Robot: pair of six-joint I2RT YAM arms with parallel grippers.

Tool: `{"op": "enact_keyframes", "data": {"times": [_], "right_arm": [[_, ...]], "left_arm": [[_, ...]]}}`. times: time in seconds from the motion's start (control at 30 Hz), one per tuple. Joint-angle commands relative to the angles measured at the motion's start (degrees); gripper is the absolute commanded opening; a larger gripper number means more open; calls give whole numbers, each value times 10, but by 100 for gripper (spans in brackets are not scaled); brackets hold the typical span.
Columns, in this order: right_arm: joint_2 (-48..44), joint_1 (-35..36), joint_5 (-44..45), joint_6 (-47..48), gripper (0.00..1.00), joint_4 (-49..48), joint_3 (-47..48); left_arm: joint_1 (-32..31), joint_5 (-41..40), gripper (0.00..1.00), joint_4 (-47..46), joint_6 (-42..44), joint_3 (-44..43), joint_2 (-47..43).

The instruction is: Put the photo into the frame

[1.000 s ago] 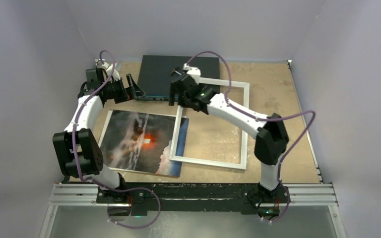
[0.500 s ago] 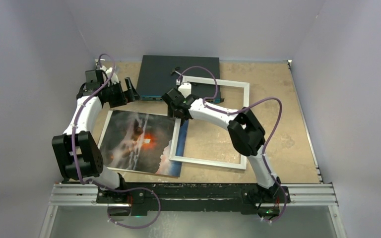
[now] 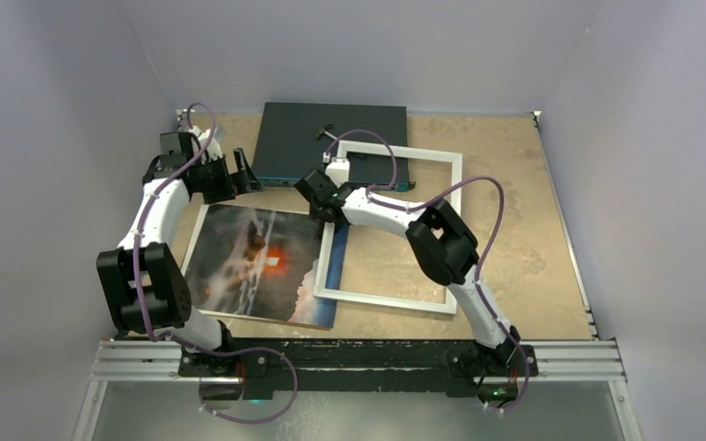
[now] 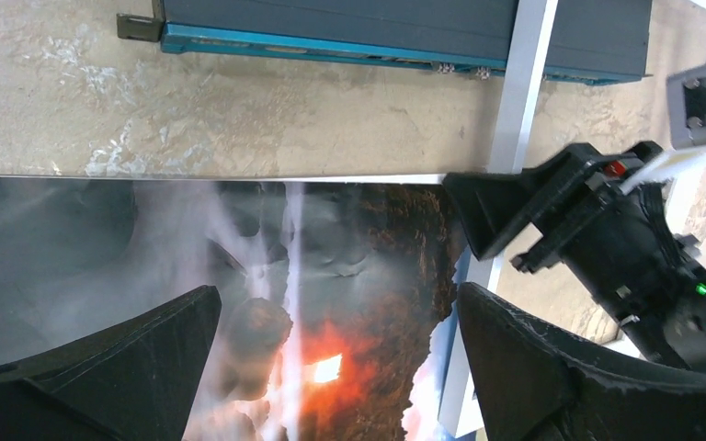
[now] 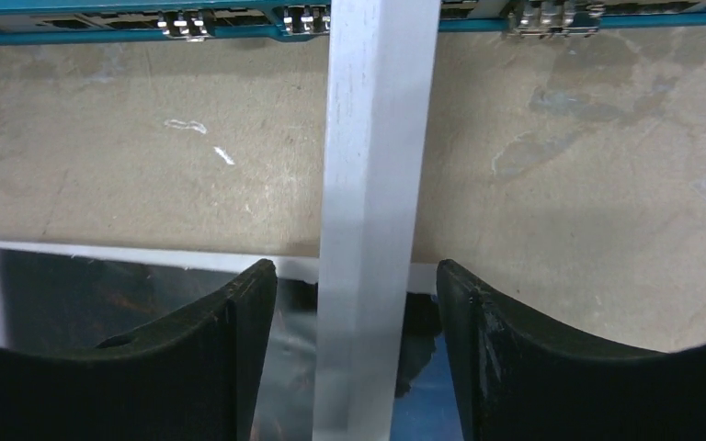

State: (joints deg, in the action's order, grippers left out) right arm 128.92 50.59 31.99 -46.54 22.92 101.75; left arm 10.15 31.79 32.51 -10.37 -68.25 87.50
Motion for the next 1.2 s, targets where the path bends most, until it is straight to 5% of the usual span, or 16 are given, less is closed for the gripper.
{"op": "enact_keyframes", "data": {"times": [0.0,0.07,0.23,0.37,0.73,1.17], "right_arm": [[23,2,26,-15,66,-7,34],[28,1,26,-14,56,-12,34],[-4,2,42,-14,12,-4,30],[-72,2,57,-13,0,7,9],[-267,-19,121,-14,0,76,-32],[-474,-97,-101,35,0,-2,18]], "left_arm": [[4,16,100,14,22,5,-15],[4,15,100,18,27,5,-19],[4,24,100,24,30,8,-23],[0,36,100,13,26,17,-25],[-86,47,100,-24,-7,17,-30],[-236,99,100,-194,-127,56,-15]]}}
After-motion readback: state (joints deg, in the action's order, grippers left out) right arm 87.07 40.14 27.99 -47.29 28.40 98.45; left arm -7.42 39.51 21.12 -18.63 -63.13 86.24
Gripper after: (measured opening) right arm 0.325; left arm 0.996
